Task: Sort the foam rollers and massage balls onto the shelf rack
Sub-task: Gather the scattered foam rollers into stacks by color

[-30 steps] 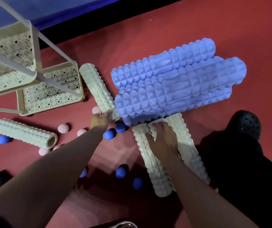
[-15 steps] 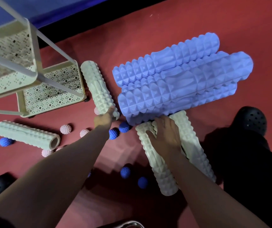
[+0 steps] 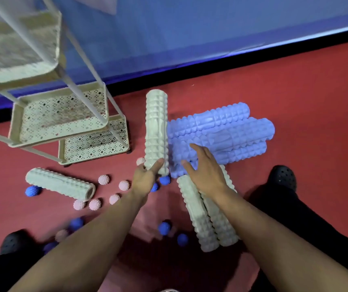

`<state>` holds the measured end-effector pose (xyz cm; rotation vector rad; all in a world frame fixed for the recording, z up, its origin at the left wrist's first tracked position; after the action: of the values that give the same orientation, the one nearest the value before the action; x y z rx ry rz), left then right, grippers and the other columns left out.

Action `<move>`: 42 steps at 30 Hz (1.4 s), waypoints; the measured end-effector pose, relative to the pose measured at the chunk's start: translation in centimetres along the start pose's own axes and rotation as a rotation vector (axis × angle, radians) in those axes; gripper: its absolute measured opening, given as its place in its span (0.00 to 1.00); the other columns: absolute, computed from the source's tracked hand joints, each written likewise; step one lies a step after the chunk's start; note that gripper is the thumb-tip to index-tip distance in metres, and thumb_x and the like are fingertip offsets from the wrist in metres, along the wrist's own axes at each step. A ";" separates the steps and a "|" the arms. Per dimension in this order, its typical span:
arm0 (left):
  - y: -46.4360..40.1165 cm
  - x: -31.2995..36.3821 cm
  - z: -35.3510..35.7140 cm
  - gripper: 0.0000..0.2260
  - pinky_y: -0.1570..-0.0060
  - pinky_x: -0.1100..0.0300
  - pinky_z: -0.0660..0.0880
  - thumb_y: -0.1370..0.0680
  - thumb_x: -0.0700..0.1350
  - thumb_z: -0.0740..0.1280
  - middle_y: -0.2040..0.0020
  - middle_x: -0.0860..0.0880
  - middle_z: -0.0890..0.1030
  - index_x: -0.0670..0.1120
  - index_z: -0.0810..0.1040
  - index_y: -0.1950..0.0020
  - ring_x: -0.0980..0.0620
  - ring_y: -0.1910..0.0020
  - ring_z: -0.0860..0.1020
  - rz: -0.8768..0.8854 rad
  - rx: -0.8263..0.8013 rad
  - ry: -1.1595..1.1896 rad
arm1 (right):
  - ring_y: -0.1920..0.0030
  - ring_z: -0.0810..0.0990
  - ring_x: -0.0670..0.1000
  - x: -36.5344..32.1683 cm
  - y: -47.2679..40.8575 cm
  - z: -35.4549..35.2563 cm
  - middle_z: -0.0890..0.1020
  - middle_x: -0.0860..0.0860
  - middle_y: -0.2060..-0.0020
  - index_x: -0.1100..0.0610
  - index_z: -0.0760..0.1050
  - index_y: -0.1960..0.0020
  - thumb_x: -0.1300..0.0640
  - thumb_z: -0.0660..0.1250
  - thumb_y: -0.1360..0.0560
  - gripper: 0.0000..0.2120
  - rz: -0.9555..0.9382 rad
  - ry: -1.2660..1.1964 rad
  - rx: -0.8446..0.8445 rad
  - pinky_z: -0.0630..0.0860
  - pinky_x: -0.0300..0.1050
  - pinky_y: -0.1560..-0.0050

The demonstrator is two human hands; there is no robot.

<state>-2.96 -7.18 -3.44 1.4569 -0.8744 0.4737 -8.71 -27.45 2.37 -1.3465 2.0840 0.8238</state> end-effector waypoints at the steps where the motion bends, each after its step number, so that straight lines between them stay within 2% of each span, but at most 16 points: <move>1: 1.5 0.8 1.2 0.14 0.60 0.59 0.75 0.24 0.53 0.74 0.57 0.47 0.86 0.43 0.83 0.48 0.48 0.62 0.81 0.027 -0.055 0.022 | 0.31 0.71 0.50 -0.8 0.0 -0.9 0.71 0.48 0.29 0.51 0.64 0.24 0.44 0.66 0.21 0.29 0.068 -0.096 -0.020 0.71 0.52 0.32; 4: 6.3 3.1 4.9 0.16 0.63 0.61 0.75 0.22 0.53 0.71 0.52 0.44 0.86 0.41 0.83 0.43 0.46 0.59 0.82 0.085 -0.218 0.106 | 0.35 0.75 0.48 -3.3 0.3 -3.6 0.74 0.48 0.33 0.48 0.64 0.26 0.41 0.68 0.23 0.29 0.247 -0.409 -0.040 0.72 0.50 0.33; 6: 8.8 3.9 7.1 0.16 0.53 0.61 0.79 0.20 0.51 0.70 0.47 0.43 0.86 0.40 0.81 0.40 0.47 0.51 0.85 0.107 -0.310 0.153 | 0.41 0.78 0.46 -4.8 0.6 -5.7 0.78 0.48 0.39 0.49 0.65 0.27 0.40 0.68 0.23 0.29 0.299 -0.559 -0.026 0.74 0.45 0.38; 8: 11.0 4.4 9.2 0.17 0.41 0.56 0.78 0.20 0.50 0.69 0.43 0.43 0.85 0.41 0.78 0.36 0.46 0.43 0.83 0.119 -0.401 0.156 | 0.48 0.80 0.43 -5.6 0.9 -7.8 0.80 0.45 0.46 0.50 0.67 0.31 0.40 0.69 0.23 0.26 0.308 -0.646 0.009 0.76 0.42 0.45; 10: 12.3 4.4 10.6 0.22 0.37 0.51 0.76 0.23 0.54 0.72 0.40 0.44 0.84 0.43 0.77 0.34 0.45 0.40 0.82 0.145 -0.466 0.124 | 0.49 0.83 0.45 -5.4 1.4 -9.5 0.82 0.46 0.47 0.52 0.68 0.31 0.40 0.71 0.25 0.28 0.302 -0.664 0.055 0.79 0.43 0.46; 15: 13.2 3.3 13.0 0.28 0.38 0.50 0.78 0.32 0.65 0.76 0.40 0.53 0.83 0.53 0.77 0.37 0.54 0.43 0.82 0.153 -0.531 -0.100 | 0.48 0.83 0.45 -2.2 2.5 -12.5 0.82 0.45 0.45 0.50 0.69 0.34 0.40 0.76 0.30 0.31 0.328 -0.652 0.142 0.80 0.45 0.46; 16: 13.1 2.8 13.6 0.25 0.39 0.53 0.78 0.30 0.64 0.75 0.43 0.54 0.83 0.53 0.77 0.39 0.56 0.45 0.82 0.148 -0.550 -0.158 | 0.47 0.83 0.45 -1.2 2.6 -12.6 0.82 0.45 0.45 0.50 0.69 0.34 0.39 0.77 0.31 0.32 0.338 -0.637 0.141 0.80 0.46 0.45; 18: 12.6 1.8 14.6 0.15 0.45 0.65 0.76 0.25 0.58 0.73 0.50 0.57 0.82 0.52 0.77 0.44 0.61 0.52 0.80 0.163 -0.575 -0.304 | 0.47 0.83 0.45 1.1 2.8 -12.4 0.82 0.45 0.44 0.50 0.69 0.34 0.38 0.78 0.32 0.33 0.356 -0.619 0.135 0.80 0.47 0.44; 20: 11.8 0.6 15.2 0.16 0.49 0.69 0.73 0.23 0.55 0.73 0.48 0.57 0.78 0.51 0.75 0.41 0.62 0.52 0.78 0.164 -0.581 -0.429 | 0.47 0.82 0.44 3.5 3.1 -12.3 0.81 0.43 0.45 0.50 0.68 0.33 0.40 0.78 0.31 0.33 0.365 -0.576 0.141 0.79 0.46 0.44; 22: 10.6 -0.7 15.2 0.27 0.45 0.63 0.75 0.25 0.56 0.73 0.37 0.56 0.75 0.52 0.70 0.29 0.57 0.41 0.77 0.146 -0.549 -0.480 | 0.46 0.80 0.44 6.8 3.3 -12.1 0.80 0.42 0.45 0.52 0.67 0.33 0.45 0.78 0.30 0.32 0.383 -0.505 0.139 0.77 0.45 0.44; 23: 9.8 -1.2 15.1 0.30 0.44 0.61 0.75 0.25 0.57 0.73 0.34 0.56 0.73 0.52 0.68 0.26 0.56 0.38 0.75 0.147 -0.527 -0.505 | 0.46 0.80 0.45 8.4 3.4 -12.0 0.80 0.43 0.45 0.53 0.68 0.34 0.47 0.78 0.30 0.31 0.392 -0.473 0.130 0.77 0.46 0.44; 26: 7.4 -3.3 14.5 0.30 0.39 0.57 0.74 0.24 0.56 0.72 0.31 0.53 0.72 0.51 0.67 0.25 0.53 0.37 0.74 0.110 -0.473 -0.584 | 0.46 0.80 0.49 14.7 4.5 -10.8 0.80 0.48 0.45 0.56 0.68 0.36 0.54 0.79 0.30 0.28 0.451 -0.370 0.111 0.78 0.47 0.45; 32: 3.7 -7.7 14.7 0.29 0.36 0.54 0.72 0.22 0.55 0.71 0.27 0.45 0.69 0.47 0.68 0.25 0.46 0.33 0.73 0.041 -0.391 -0.718 | 0.44 0.81 0.56 25.4 7.0 -6.9 0.80 0.55 0.42 0.58 0.66 0.34 0.51 0.81 0.33 0.36 0.730 -0.185 0.029 0.77 0.50 0.43; 36: 1.8 -9.6 14.6 0.31 0.39 0.53 0.73 0.22 0.57 0.69 0.26 0.43 0.68 0.47 0.65 0.23 0.46 0.34 0.74 -0.017 -0.333 -0.782 | 0.47 0.79 0.55 28.4 7.0 -4.3 0.78 0.54 0.41 0.61 0.63 0.33 0.49 0.80 0.33 0.39 0.799 -0.163 -0.039 0.74 0.43 0.53; 40: 0.5 -11.1 14.6 0.33 0.43 0.55 0.72 0.21 0.57 0.68 0.24 0.42 0.66 0.45 0.62 0.22 0.49 0.42 0.75 -0.063 -0.317 -0.788 | 0.42 0.80 0.58 30.6 6.8 -2.1 0.78 0.55 0.39 0.59 0.63 0.34 0.42 0.81 0.42 0.46 0.836 -0.199 -0.036 0.77 0.55 0.41; 42: -0.2 -11.6 14.5 0.34 0.42 0.55 0.72 0.21 0.57 0.68 0.24 0.41 0.65 0.44 0.61 0.21 0.48 0.41 0.75 -0.079 -0.299 -0.792 | 0.41 0.78 0.59 31.3 6.8 -1.5 0.77 0.55 0.38 0.59 0.62 0.33 0.47 0.82 0.38 0.43 0.854 -0.187 -0.059 0.76 0.57 0.39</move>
<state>-13.25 -18.60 -13.84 1.3901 -1.4276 -0.3241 -26.66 -45.37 -17.17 -0.3189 2.4782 1.2827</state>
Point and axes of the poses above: each hand's wrist, its own y-axis away from the middle knuckle, its own z-axis out of the palm, x = y × z, the point moved 8 cm from there along -y, towards the middle knuckle
